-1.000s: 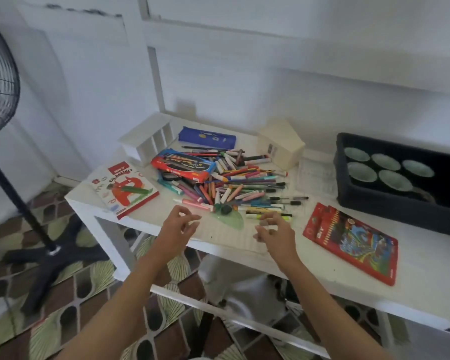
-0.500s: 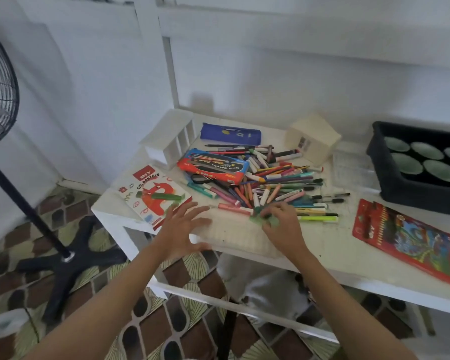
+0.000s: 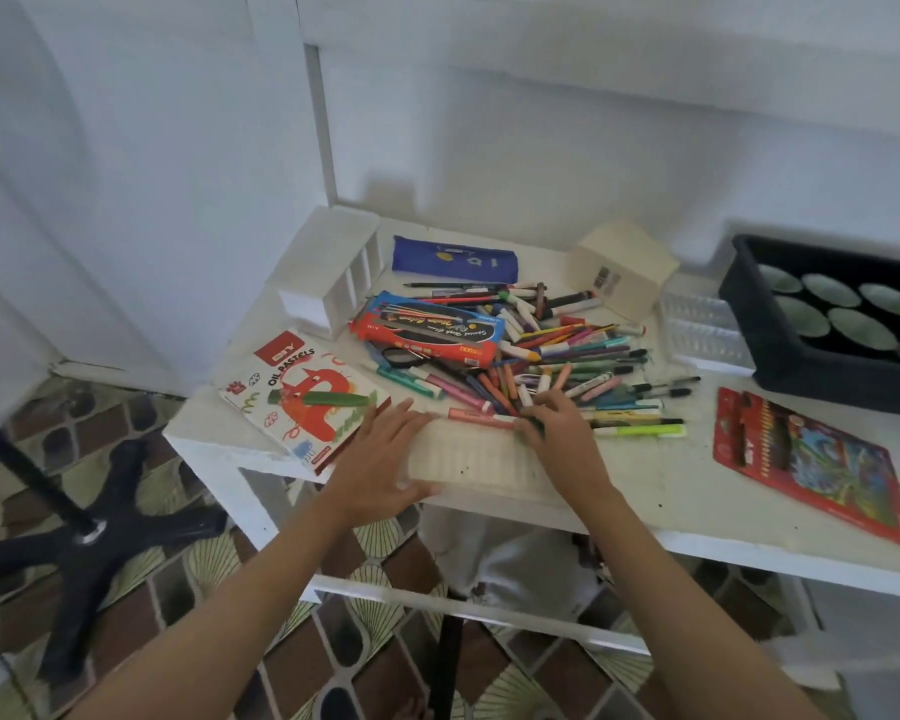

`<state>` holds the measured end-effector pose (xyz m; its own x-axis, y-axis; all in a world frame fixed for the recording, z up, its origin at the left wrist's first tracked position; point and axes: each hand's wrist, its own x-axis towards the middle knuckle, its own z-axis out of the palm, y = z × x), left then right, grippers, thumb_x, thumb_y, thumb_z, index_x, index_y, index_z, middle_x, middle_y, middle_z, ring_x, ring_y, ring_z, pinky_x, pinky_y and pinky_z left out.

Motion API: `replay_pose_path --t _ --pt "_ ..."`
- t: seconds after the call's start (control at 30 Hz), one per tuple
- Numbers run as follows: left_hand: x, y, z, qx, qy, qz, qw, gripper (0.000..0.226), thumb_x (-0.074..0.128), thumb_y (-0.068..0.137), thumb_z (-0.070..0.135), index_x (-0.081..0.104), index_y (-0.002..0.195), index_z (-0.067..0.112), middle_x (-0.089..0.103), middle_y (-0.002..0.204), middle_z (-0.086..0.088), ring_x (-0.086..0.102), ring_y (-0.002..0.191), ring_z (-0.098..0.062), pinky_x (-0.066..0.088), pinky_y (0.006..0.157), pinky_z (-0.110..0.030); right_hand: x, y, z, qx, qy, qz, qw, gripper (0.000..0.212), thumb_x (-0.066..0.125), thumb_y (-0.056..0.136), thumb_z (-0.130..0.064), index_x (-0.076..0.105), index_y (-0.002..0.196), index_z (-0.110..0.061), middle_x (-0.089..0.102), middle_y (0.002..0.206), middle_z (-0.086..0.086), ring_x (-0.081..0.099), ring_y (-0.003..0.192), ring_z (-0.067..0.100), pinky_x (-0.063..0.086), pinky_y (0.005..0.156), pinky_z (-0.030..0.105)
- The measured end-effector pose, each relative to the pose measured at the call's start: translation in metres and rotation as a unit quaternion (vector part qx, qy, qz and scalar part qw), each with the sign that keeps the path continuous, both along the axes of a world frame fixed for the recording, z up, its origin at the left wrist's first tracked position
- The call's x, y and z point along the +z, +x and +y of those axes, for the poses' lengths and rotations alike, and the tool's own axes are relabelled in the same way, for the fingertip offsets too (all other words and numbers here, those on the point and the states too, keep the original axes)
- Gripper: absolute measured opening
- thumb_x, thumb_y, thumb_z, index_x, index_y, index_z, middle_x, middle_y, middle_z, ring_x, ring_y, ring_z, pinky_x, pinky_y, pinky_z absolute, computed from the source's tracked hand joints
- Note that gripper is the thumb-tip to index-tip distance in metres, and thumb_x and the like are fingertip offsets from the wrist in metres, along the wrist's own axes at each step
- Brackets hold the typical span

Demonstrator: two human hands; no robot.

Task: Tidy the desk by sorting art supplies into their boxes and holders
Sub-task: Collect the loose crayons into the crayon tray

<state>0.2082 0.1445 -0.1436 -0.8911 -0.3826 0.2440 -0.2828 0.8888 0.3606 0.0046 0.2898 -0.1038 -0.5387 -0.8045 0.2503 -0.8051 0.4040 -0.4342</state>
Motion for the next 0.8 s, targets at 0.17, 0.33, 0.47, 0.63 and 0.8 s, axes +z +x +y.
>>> replay_pose_path --t 0.17,0.33,0.47,0.63,0.8 --pt "0.004 -0.002 0.0 -0.012 0.077 0.017 0.997 0.098 0.043 0.068 0.083 0.032 0.143 0.02 0.033 0.149 0.0 0.014 0.14 -0.008 -0.001 0.116 -0.029 0.008 0.003 -0.004 -0.065 -0.063 -0.041 0.995 0.025 0.07 0.081 -0.006 0.067 0.103 0.004 0.061 0.101 0.014 0.057 0.089 0.024 0.044 0.082 0.028" --pt "-0.001 0.0 -0.003 0.021 0.137 0.009 0.99 0.103 0.035 0.065 0.089 0.026 0.146 0.027 0.027 0.153 0.004 0.012 0.142 -0.006 0.012 0.118 -0.035 0.013 0.011 -0.005 -0.174 -0.195 -0.115 0.958 0.019 0.071 0.078 0.0 0.07 0.096 0.0 0.068 0.088 0.014 0.059 0.073 0.015 0.049 0.073 0.021" --pt "0.0 -0.001 -0.004 0.036 0.154 -0.007 0.987 0.103 0.053 0.067 0.079 0.021 0.149 0.025 0.018 0.156 0.005 0.009 0.145 -0.012 0.017 0.118 -0.038 0.022 0.028 -0.003 -0.261 -0.291 -0.28 0.876 0.019 0.065 0.086 -0.006 0.068 0.104 -0.008 0.067 0.093 0.005 0.063 0.081 0.014 0.048 0.066 0.006" --pt "0.003 0.001 -0.006 0.014 0.142 -0.019 0.99 0.11 0.043 0.062 0.085 0.027 0.148 0.017 0.022 0.155 0.005 0.008 0.144 -0.007 0.014 0.117 -0.032 0.025 0.06 -0.008 -0.167 -0.261 -0.387 0.868 0.018 0.065 0.085 -0.004 0.065 0.102 -0.01 0.066 0.08 0.0 0.066 0.07 0.013 0.056 0.062 0.019" --pt "0.01 0.003 -0.005 0.006 0.161 -0.004 0.987 0.104 0.049 0.06 0.079 0.034 0.143 0.018 0.032 0.149 0.006 0.015 0.141 -0.006 0.016 0.114 -0.03 0.017 0.085 -0.031 -0.089 -0.159 -0.343 0.921 0.014 0.072 0.08 -0.008 0.063 0.09 -0.012 0.067 0.073 0.001 0.064 0.062 0.009 0.054 0.059 0.02"
